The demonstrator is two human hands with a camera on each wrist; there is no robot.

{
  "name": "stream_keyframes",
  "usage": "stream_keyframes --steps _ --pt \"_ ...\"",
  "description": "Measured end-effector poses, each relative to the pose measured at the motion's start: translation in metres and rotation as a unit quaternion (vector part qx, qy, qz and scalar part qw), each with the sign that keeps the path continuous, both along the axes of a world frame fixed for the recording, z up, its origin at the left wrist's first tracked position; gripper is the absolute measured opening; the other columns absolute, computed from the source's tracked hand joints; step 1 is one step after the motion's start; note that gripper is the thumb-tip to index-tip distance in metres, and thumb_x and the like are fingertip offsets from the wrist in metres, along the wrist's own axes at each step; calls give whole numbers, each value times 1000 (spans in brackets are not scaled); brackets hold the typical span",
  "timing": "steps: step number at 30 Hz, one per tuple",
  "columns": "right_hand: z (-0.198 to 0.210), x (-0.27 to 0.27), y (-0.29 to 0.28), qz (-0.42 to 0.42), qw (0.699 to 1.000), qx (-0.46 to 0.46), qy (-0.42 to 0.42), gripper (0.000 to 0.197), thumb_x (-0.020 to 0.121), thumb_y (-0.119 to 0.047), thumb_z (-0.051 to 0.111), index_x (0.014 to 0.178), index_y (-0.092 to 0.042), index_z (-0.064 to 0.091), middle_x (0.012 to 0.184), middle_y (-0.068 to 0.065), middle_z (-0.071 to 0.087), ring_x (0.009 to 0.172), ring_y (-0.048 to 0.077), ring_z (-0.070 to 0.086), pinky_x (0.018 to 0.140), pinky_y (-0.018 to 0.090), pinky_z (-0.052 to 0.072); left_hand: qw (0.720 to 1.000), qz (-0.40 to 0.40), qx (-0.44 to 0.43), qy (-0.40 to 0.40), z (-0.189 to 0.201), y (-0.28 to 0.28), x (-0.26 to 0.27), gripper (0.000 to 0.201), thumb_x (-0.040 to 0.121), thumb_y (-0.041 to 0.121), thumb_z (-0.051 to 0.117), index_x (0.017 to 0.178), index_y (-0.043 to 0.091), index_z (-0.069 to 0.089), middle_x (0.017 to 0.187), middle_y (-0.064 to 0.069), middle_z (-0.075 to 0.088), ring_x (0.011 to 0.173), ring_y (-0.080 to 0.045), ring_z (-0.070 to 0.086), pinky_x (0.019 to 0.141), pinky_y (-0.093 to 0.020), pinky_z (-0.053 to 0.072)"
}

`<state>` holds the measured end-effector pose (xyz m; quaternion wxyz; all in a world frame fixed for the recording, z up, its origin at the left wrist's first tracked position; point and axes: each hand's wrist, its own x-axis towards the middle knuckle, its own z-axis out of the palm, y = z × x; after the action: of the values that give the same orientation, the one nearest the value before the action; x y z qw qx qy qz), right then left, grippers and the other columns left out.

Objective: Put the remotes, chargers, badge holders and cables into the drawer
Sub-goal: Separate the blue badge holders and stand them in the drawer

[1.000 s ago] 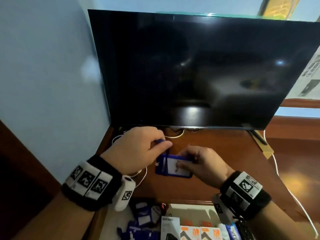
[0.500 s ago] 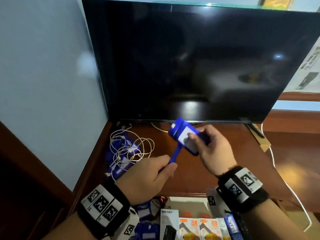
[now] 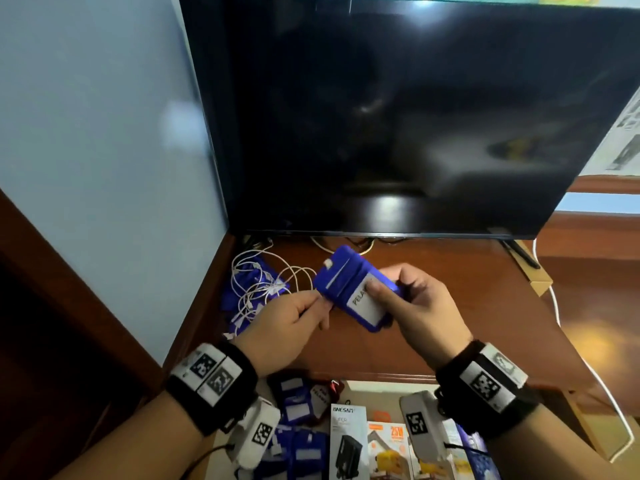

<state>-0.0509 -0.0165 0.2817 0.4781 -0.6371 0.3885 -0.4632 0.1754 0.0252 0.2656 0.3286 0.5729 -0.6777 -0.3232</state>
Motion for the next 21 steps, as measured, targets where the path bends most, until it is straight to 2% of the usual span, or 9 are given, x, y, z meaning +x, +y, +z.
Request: stream_keyframes --steps 3,8,10,11,13,14,16,19,21 --pt "-19 9 -3 -76 996 41 8 15 97 -21 70 92 -8 62 79 13 71 55 18 61 48 31 49 999 14 -29 -13 -10 13 -12 27 107 41 50 92 31 70 83 4 67 79 -10 61 72 -28 48" --pt "-57 24 19 -72 982 95 146 20 95 -29 72 92 -13 59 82 5 74 61 15 70 50 28 57 986 139 -76 -51 -44 18 -10 21 98 44 63 95 25 72 111 12 53 100 0 55 87 -17 47" --pt "-72 31 30 -46 977 136 161 20 94 -29 73 93 -13 60 84 5 75 66 17 73 53 33 61 986 160 -47 -16 -60 20 -6 22 97 45 65 85 26 68 105 10 56 90 -1 58 83 -22 51" --pt "-79 34 35 -32 975 155 158 21 94 -27 73 94 -10 60 84 7 75 66 19 73 54 35 61 986 163 -23 13 -70 23 -4 26 97 44 66 79 25 64 92 7 59 78 -5 59 76 -29 52" --pt "-88 40 46 -1 970 193 150 22 94 -21 73 96 -4 60 82 9 74 60 15 72 50 30 59 978 179 55 90 -88 34 -4 34 97 44 67 75 19 59 66 0 58 59 -11 56 64 -41 52" --pt "-91 42 51 15 966 206 156 22 94 -18 73 97 -1 60 81 9 73 57 10 70 49 25 56 969 191 95 125 -96 40 -4 37 95 45 69 75 17 57 61 -1 56 57 -13 55 64 -44 55" --pt "-101 45 60 45 955 238 173 23 94 -18 73 100 0 60 80 7 70 55 7 69 49 20 54 952 222 147 150 -115 50 -5 38 92 48 72 76 16 59 62 -1 57 61 -16 58 68 -51 59" --pt "-118 47 68 59 935 293 189 27 92 -27 76 100 -7 59 83 9 70 62 26 72 56 34 61 924 241 209 210 -135 60 -8 29 91 43 76 84 17 65 77 -1 72 75 -19 71 74 -52 63" --pt "-130 48 68 61 923 333 182 24 93 -24 75 99 -9 58 82 10 69 58 24 70 55 36 61 899 243 251 263 -146 62 -12 24 94 39 74 96 15 70 90 -5 78 88 -25 76 82 -53 63"
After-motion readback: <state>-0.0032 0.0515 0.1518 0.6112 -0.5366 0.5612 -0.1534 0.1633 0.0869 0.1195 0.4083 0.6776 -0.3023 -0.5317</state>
